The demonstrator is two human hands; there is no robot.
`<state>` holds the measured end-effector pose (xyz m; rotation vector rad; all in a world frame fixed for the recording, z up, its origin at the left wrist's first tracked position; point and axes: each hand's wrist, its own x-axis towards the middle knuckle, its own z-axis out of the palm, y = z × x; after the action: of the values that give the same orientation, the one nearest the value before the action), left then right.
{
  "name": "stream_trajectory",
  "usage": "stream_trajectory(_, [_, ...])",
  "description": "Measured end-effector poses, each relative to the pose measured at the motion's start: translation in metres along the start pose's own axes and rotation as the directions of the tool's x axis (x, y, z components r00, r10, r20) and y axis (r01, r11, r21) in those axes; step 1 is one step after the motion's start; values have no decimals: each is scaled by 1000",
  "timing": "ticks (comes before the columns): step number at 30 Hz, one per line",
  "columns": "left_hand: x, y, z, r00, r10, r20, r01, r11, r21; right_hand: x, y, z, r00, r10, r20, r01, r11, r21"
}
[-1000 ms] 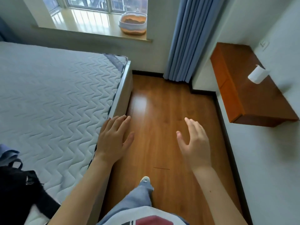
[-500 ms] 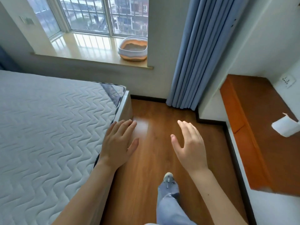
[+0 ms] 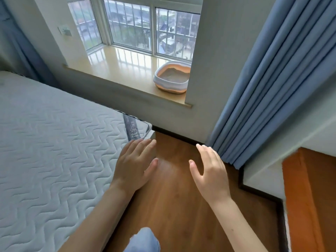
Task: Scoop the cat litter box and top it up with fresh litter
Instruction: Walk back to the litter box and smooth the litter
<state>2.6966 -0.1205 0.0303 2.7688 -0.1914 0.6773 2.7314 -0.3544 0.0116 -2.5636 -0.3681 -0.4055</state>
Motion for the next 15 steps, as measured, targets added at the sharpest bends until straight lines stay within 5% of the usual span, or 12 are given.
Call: stream_trajectory(15, [280, -184, 109, 998, -44, -52, 46, 998, 34, 339, -4, 148, 994, -105, -22, 106, 992, 69])
